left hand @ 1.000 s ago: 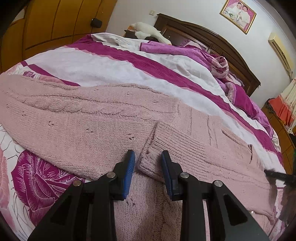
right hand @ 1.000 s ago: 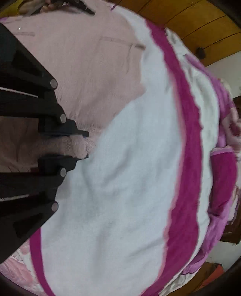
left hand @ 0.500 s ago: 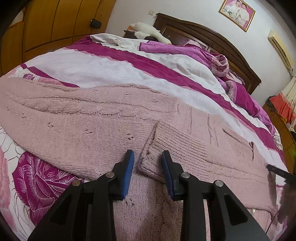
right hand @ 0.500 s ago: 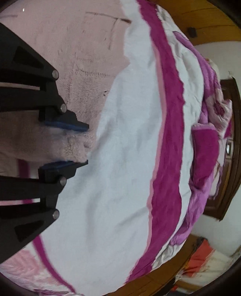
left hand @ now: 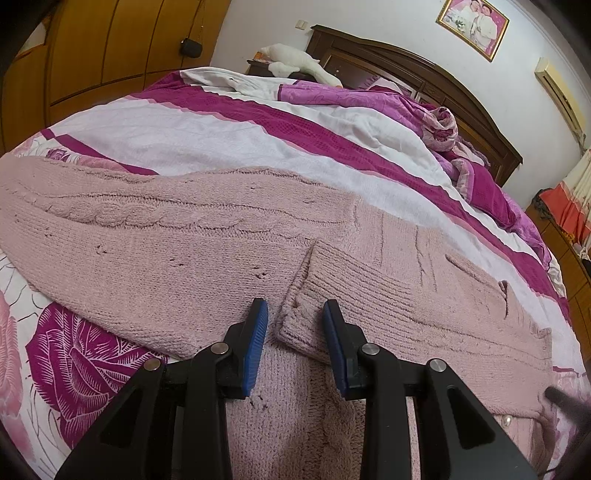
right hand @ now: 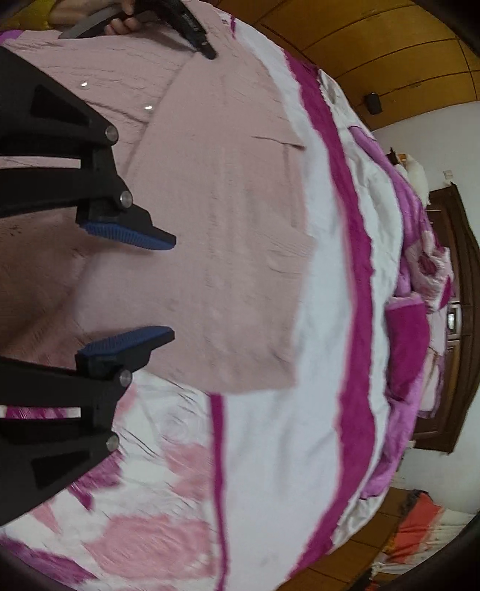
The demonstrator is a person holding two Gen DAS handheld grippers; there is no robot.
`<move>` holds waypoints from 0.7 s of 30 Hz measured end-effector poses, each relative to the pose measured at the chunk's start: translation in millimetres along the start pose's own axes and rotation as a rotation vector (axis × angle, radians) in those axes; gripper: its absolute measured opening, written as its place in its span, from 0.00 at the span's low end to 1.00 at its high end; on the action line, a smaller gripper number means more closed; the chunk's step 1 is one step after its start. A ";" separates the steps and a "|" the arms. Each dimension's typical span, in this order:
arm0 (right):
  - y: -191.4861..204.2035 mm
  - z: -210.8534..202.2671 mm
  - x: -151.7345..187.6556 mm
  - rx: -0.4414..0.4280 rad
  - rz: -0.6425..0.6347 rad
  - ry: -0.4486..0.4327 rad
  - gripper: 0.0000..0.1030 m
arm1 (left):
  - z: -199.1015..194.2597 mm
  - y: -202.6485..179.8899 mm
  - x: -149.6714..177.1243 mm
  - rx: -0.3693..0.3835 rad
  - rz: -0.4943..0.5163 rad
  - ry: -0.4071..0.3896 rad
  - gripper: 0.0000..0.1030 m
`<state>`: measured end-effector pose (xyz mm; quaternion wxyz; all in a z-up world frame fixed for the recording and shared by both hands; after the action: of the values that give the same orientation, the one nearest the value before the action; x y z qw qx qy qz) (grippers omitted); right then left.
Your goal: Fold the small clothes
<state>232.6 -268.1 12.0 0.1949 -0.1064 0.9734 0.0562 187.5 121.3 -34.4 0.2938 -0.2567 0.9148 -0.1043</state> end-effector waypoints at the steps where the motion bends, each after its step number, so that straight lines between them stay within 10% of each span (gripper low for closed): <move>1: -1.0 7.5 3.9 0.009 0.005 0.010 0.44 | -0.1 -0.1 0.1 0.000 0.000 0.000 0.09; 21: 9.9 -40.0 37.5 -0.005 0.080 -0.090 0.57 | -48.1 33.5 -16.7 -0.066 -0.050 0.009 0.09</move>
<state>181.8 -271.4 34.7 0.2357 -0.0653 0.9670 0.0709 157.0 160.4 0.9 0.2784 -0.2886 0.9123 -0.0826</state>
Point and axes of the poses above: each gripper's, at about its wrist camera, not at the fingertips, and z roughly the way its jaws point, y to its left, x to its underside, the point moved 4 cm from there along z, roughly the way its jaws point, and after that the axes turned 11 degrees about y, right-handed, at the moved point
